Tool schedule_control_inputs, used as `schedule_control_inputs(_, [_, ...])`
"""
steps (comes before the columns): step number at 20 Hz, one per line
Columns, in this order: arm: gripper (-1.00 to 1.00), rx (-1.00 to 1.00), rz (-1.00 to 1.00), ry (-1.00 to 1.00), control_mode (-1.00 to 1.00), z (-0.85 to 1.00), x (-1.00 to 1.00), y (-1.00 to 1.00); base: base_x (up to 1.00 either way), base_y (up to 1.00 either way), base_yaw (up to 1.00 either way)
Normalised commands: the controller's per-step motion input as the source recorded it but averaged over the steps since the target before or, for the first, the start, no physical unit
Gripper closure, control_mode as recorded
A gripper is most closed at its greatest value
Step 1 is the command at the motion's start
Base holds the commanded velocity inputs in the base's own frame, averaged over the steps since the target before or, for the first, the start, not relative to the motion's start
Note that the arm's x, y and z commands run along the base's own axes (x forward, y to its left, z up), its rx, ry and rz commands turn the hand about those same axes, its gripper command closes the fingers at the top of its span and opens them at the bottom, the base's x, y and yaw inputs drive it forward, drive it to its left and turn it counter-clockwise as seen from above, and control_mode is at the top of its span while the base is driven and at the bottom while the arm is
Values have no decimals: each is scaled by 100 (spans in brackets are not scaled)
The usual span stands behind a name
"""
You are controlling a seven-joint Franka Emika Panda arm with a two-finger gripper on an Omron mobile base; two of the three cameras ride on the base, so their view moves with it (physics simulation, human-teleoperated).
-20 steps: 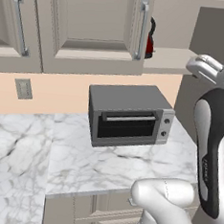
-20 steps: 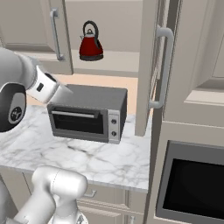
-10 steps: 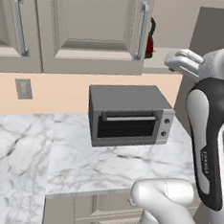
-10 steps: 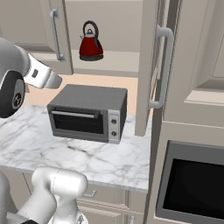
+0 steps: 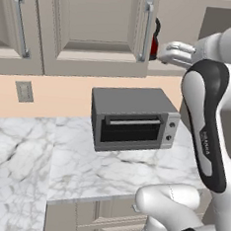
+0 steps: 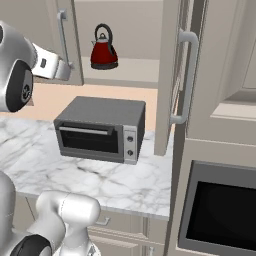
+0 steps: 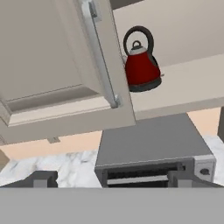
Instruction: Open the cabinet, pick the kettle from the cabinet, and place it in the sink.
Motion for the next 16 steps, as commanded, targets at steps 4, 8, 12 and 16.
schedule_control_inputs(4, [-100, -9, 8, -1, -100, 4, 42, 20, 0, 0, 0])
schedule_control_inputs(8, [-100, -10, 2, 0, -100, 11, 40, 9, 0, 0, 0])
schedule_control_inputs(12, [-100, -15, 0, 1, -100, 7, 38, -1, 0, 0, 0])
schedule_control_inputs(16, [-100, -7, 0, 0, -100, 2, 44, 2, 0, 0, 0])
